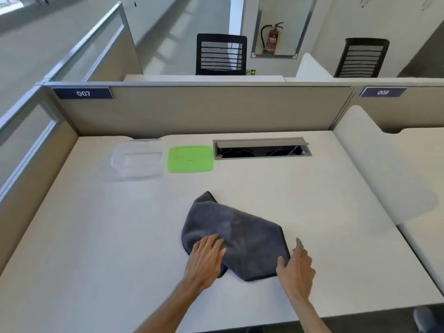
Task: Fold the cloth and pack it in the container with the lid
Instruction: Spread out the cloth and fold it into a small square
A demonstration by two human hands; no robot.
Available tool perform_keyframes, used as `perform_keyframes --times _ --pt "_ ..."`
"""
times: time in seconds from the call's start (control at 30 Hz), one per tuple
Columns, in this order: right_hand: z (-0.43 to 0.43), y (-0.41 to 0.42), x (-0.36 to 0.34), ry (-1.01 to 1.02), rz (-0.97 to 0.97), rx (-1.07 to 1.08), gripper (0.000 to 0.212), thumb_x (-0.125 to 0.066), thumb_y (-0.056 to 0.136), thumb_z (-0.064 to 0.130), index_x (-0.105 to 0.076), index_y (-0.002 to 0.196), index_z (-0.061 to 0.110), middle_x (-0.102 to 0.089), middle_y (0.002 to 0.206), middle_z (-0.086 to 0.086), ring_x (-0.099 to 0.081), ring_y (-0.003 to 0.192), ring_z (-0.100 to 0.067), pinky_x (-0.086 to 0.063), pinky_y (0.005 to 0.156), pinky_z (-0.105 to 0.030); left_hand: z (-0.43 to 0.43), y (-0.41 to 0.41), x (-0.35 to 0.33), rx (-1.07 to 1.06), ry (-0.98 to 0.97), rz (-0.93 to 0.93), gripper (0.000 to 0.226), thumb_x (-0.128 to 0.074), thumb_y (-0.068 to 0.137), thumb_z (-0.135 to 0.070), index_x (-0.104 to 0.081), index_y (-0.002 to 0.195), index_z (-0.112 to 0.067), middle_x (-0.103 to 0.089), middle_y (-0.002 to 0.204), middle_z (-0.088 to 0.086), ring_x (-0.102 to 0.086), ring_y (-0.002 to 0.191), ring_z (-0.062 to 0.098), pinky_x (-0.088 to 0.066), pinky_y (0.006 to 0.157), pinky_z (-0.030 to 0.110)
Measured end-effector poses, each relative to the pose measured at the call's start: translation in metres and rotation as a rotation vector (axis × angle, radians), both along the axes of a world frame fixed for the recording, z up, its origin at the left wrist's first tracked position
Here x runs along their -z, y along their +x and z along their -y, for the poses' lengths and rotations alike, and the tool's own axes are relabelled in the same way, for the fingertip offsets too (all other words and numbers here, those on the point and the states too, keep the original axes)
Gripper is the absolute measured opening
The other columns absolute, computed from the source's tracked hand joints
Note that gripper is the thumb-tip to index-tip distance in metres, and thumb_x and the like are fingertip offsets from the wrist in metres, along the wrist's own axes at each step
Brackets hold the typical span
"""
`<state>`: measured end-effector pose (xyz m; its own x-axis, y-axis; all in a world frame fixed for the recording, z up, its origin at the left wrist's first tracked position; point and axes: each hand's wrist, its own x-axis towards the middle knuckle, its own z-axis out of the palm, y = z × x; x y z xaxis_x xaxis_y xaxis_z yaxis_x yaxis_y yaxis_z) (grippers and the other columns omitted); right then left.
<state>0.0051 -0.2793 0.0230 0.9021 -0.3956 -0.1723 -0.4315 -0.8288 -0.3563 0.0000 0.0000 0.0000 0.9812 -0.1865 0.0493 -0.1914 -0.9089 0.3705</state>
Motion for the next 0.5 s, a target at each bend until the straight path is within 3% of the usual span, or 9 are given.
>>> perform_keyframes --times 0.1,0.2,0.33,0.43,0.5 --pt "0.001 0.008 -0.004 0.075 -0.021 0.026 0.084 -0.073 0.099 0.031 -0.027 0.166 0.012 -0.062 0.146 -0.014 -0.056 0.136 -0.038 -0.05 0.105 -0.056 0.004 -0.001 -0.003 -0.029 -0.002 -0.053 0.043 -0.04 0.11 -0.041 -0.069 0.135 -0.023 -0.073 0.138 -0.001 -0.075 0.121 0.023 -0.062 0.102 0.044" --pt "0.0 0.016 -0.005 0.073 -0.074 0.061 0.067 -0.075 0.099 0.032 -0.044 0.155 0.01 -0.06 0.145 -0.015 -0.056 0.135 -0.037 -0.049 0.107 -0.053 0.006 0.004 -0.009 -0.03 0.072 -0.036 0.044 -0.037 0.109 -0.041 -0.072 0.13 -0.025 -0.077 0.131 -0.004 -0.076 0.114 0.021 -0.061 0.101 0.044" --pt "-0.003 0.029 -0.003 0.113 -0.061 0.081 0.028 -0.074 0.099 0.025 -0.07 0.121 0.009 -0.064 0.122 -0.013 -0.064 0.111 -0.034 -0.056 0.099 -0.05 0.004 0.019 -0.024 0.001 0.119 -0.114 0.047 -0.024 0.114 -0.041 -0.065 0.134 -0.028 -0.075 0.127 -0.006 -0.072 0.114 0.021 -0.049 0.109 0.04" --pt "-0.012 0.038 -0.013 0.191 -0.02 0.055 0.011 -0.071 0.098 0.023 -0.067 0.1 0.012 -0.059 0.111 -0.007 -0.065 0.085 -0.028 -0.061 0.083 -0.047 0.004 0.038 -0.037 -0.009 0.079 -0.19 0.052 -0.016 0.11 -0.047 -0.062 0.127 -0.028 -0.078 0.115 -0.006 -0.073 0.1 0.019 -0.051 0.107 0.044" --pt "-0.018 0.046 -0.028 0.248 0.007 0.011 0.011 -0.066 0.098 0.025 -0.062 0.1 0.015 -0.057 0.109 -0.002 -0.065 0.082 -0.027 -0.057 0.074 -0.042 0.006 0.051 -0.046 -0.033 -0.054 -0.263 0.062 -0.014 0.105 -0.055 -0.058 0.138 -0.028 -0.078 0.12 -0.004 -0.071 0.1 0.018 -0.053 0.104 0.047"
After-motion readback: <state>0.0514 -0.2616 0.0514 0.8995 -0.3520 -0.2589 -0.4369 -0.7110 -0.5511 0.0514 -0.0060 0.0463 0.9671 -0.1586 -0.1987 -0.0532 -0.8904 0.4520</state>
